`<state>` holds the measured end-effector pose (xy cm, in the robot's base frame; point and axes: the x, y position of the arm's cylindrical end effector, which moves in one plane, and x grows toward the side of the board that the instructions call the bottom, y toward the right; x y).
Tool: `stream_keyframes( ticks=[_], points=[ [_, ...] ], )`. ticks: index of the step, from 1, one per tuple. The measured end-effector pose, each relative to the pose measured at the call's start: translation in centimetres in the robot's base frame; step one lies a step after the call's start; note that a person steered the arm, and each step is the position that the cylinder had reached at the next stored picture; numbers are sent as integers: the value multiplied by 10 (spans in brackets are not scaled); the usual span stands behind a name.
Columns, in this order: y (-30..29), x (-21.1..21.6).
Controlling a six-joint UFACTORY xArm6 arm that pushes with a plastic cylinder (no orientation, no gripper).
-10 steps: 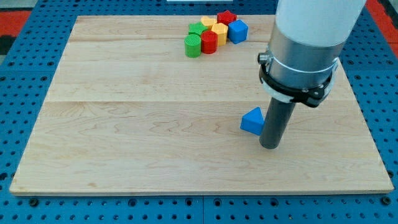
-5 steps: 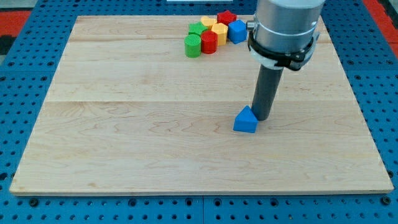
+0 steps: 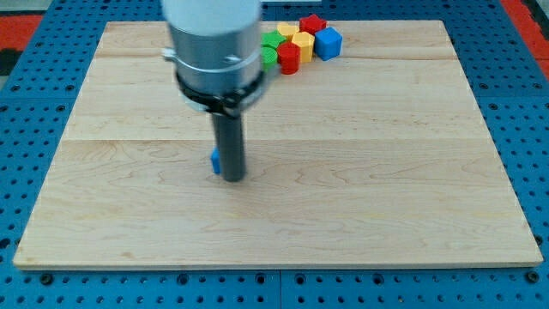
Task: Slide blue triangle towards top center
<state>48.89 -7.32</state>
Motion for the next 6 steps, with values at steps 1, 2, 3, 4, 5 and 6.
stream_keyframes(
  ticks=[1,2,3,4,5,6],
  points=[
    [-31,-41],
    [-63,-83],
    [-86,-126],
    [-86,-165],
    [-86,-152],
    [-85,-138]
  ],
)
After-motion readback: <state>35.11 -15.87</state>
